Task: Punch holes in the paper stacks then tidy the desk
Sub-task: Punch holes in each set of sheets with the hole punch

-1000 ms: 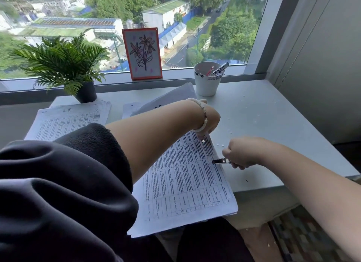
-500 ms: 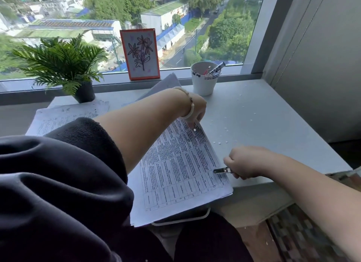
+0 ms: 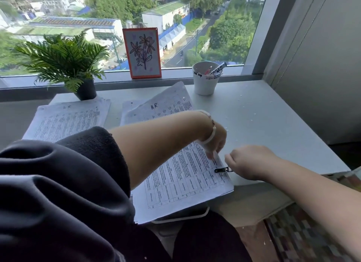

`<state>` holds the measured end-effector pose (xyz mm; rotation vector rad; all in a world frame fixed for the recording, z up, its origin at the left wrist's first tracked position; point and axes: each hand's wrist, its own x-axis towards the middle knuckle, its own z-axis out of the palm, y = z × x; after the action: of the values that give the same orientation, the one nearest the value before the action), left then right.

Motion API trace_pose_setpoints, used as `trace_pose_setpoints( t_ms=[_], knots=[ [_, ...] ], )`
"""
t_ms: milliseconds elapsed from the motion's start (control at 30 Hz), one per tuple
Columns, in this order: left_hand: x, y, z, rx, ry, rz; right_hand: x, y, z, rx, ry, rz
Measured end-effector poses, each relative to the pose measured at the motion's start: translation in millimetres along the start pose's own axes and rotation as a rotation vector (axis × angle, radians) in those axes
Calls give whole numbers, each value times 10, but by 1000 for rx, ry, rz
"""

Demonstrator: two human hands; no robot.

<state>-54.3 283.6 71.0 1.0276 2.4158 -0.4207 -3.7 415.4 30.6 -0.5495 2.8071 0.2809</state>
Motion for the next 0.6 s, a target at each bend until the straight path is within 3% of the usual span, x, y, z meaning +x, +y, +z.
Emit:
trace_pose_setpoints(
  t_ms=[600],
  knots=[
    [95,249,44,132,35,39,1,145,111,-37,141,-19]
  ],
)
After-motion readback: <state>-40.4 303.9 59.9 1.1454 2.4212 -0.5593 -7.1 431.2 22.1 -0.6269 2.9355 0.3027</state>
